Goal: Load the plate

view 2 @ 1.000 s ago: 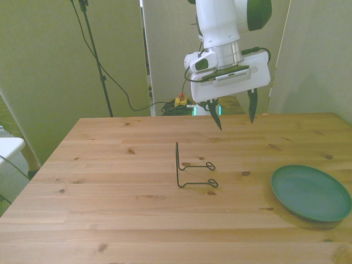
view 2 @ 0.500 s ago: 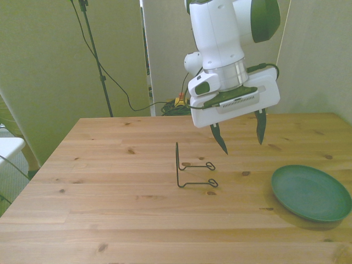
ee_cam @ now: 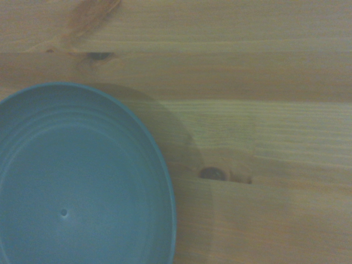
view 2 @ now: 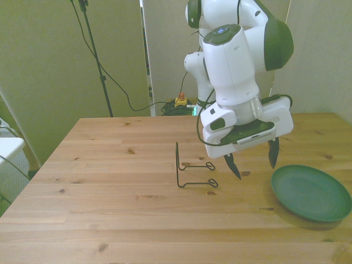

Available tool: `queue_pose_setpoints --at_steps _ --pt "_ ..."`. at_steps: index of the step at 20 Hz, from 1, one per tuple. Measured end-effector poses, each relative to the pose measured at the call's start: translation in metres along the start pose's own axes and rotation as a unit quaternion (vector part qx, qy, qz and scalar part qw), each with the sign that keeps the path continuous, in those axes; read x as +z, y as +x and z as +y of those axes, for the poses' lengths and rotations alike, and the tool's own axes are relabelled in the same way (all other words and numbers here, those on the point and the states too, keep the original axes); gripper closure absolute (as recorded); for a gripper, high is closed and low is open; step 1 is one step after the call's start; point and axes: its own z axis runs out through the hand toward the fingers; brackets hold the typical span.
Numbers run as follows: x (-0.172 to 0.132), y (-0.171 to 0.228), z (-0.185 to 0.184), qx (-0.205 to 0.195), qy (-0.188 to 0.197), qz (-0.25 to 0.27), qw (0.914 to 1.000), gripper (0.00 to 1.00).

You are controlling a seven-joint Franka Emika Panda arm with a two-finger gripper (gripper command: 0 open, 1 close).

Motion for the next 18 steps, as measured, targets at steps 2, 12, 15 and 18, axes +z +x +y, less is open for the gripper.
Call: queue_pose_setpoints --at_steps 2,12,15,18 --pt "0.015 -0.002 -0.008 -0.004 -0.001 -0.006 1.0000 0.00" --pt "0.071 -0.011 -0.031 -0.006 0.007 -0.028 0.9996 0.00" --pt "0.076 -0.017 -0.041 -0.007 0.010 -0.030 0.9995 0.00" --pt "0.081 -0.022 -0.051 -0.005 0.011 -0.030 0.9995 1.00"
